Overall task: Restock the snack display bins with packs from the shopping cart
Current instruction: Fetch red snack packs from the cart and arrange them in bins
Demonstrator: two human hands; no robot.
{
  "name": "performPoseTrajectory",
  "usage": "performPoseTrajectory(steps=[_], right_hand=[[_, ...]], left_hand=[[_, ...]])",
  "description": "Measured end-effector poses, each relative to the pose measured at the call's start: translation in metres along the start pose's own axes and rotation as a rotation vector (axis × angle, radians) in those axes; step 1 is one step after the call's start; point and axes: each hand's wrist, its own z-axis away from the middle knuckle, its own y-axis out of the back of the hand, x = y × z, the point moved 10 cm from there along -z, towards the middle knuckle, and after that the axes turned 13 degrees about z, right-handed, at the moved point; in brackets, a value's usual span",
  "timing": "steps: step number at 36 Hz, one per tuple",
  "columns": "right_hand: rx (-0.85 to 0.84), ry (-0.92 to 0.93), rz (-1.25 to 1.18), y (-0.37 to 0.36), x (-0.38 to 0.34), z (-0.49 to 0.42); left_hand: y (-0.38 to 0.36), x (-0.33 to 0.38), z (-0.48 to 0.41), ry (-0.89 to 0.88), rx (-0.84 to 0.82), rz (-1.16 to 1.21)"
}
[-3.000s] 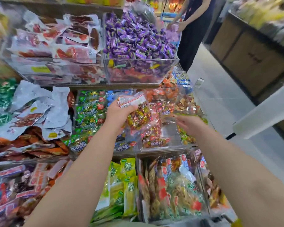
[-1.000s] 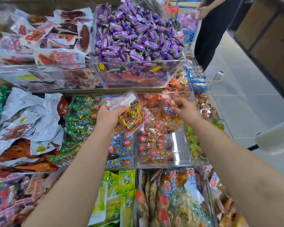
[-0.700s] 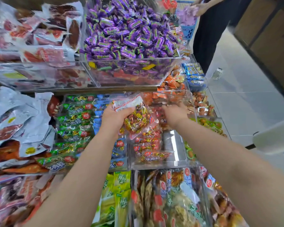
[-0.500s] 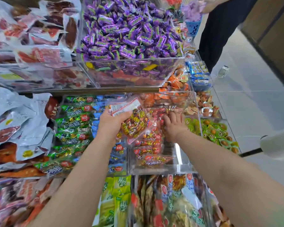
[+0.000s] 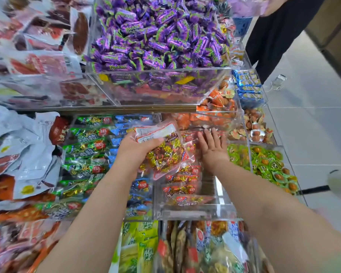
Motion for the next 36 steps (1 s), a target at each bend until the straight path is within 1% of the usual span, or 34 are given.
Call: performPoseTrajectory(steps=[2, 3, 4, 5, 6, 7, 8, 9, 10, 11, 12, 13, 14, 16, 18, 19, 20, 22, 23, 24, 25, 27, 29, 32, 35, 36], right_hand=[[-0.007, 0.038, -0.104, 0.005, 0.005, 0.005], [0.045, 0.042, -0.201, 0.017, 0.009, 0.009], [0.149, 0.014, -0.363, 0.035, 0.019, 0.015], [0.267, -0.054, -0.587, 0.053, 0.033, 0.024], [0.337, -0.138, -0.858, 0.066, 0.049, 0.034], [0.326, -0.203, -1.158, 0.072, 0.058, 0.045], [0.244, -0.236, -1.453, 0.076, 0.057, 0.055], [0.128, -0.227, -1.64, 0.078, 0.048, 0.064], [0.003, -0.172, -1.694, 0.081, 0.037, 0.071], [-0.086, -0.107, -1.626, 0.085, 0.027, 0.078], [-0.142, -0.066, -1.549, 0.086, 0.02, 0.085], [-0.155, -0.052, -1.512, 0.087, 0.017, 0.092], [-0.154, -0.068, -1.528, 0.089, 0.019, 0.098], [-0.08, -0.123, -1.595, 0.093, 0.028, 0.108], [0.018, -0.136, -1.557, 0.096, 0.035, 0.118], [0.064, -0.096, -1.472, 0.101, 0.035, 0.123], [0.098, -0.027, -1.334, 0.107, 0.03, 0.129], [0.163, 0.126, -0.939, 0.117, 0.012, 0.142], [0.25, 0.178, -0.74, 0.126, 0.005, 0.148], [0.366, 0.212, -0.603, 0.136, 0.0, 0.156], [0.472, 0.231, -0.536, 0.146, -0.003, 0.162], [0.606, 0.238, -0.502, 0.161, -0.005, 0.172], [0.622, 0.255, -0.508, 0.164, -0.005, 0.173], [0.522, 0.222, -0.659, 0.158, 0.007, 0.172], [0.39, 0.104, -1.014, 0.152, 0.034, 0.168], [0.333, 0.059, -1.092, 0.148, 0.045, 0.166]], left_hand=[[-0.003, 0.004, 0.003, -0.008, -0.017, -0.02], [-0.007, 0.006, 0.004, -0.008, -0.031, -0.035], [-0.01, 0.006, 0.005, 0.002, -0.05, -0.051], [-0.015, 0.007, 0.006, 0.008, -0.073, -0.058], [-0.02, 0.008, 0.007, 0.001, -0.094, -0.061], [-0.024, 0.01, 0.008, -0.009, -0.103, -0.071], [-0.028, 0.01, 0.008, -0.006, -0.105, -0.076], [-0.033, 0.009, 0.009, -0.009, -0.109, -0.07], [-0.038, 0.007, 0.009, -0.004, -0.109, -0.049], [-0.043, 0.007, 0.01, -0.017, -0.106, -0.029], [-0.047, 0.008, 0.011, -0.032, -0.101, -0.026], [-0.051, 0.008, 0.013, -0.051, -0.088, -0.04], [-0.054, 0.007, 0.015, -0.051, -0.091, -0.04], [-0.057, -0.002, 0.015, -0.02, -0.093, -0.019], [-0.054, -0.004, 0.015, -0.016, -0.068, 0.004], [-0.051, -0.006, 0.015, -0.009, -0.049, 0.019], [-0.048, -0.008, 0.015, 0.02, -0.04, 0.048], [-0.047, -0.017, 0.016, 0.101, -0.053, 0.12], [-0.049, -0.02, 0.018, 0.133, -0.072, 0.137], [-0.051, -0.022, 0.021, 0.16, -0.102, 0.121], [-0.054, -0.025, 0.023, 0.177, -0.133, 0.092], [-0.056, -0.027, 0.025, 0.191, -0.167, 0.054], [-0.056, -0.027, 0.028, 0.2, -0.171, 0.034], [-0.043, -0.023, 0.027, 0.181, -0.104, -0.04], [-0.025, -0.017, 0.019, 0.105, -0.034, -0.09], [-0.02, -0.014, 0.015, 0.079, -0.022, -0.093]])
